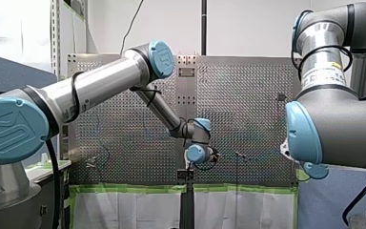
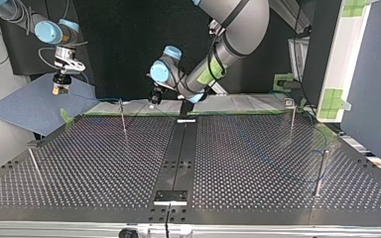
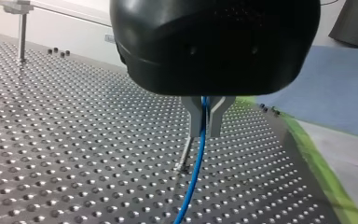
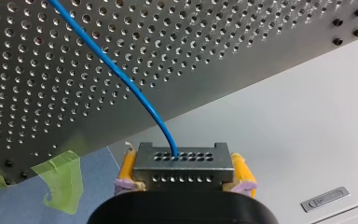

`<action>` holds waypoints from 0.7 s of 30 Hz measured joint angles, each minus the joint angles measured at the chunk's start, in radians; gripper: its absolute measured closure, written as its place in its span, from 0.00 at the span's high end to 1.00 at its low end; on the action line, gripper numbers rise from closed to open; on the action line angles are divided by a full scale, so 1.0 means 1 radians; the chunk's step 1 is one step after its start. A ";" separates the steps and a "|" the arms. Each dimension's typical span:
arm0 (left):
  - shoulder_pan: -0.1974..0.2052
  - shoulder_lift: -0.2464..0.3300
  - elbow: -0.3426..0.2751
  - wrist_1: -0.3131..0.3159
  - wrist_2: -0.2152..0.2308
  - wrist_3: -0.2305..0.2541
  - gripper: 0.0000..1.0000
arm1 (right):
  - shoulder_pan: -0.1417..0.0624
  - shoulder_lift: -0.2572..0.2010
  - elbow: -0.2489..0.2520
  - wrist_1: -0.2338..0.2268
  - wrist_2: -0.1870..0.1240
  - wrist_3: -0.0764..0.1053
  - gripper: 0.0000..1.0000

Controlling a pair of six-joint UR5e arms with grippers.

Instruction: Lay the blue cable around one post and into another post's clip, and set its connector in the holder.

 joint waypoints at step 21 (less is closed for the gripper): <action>0.012 -0.042 0.062 -0.023 0.009 -0.038 0.10 | -0.001 0.004 -0.022 0.001 0.000 0.005 0.00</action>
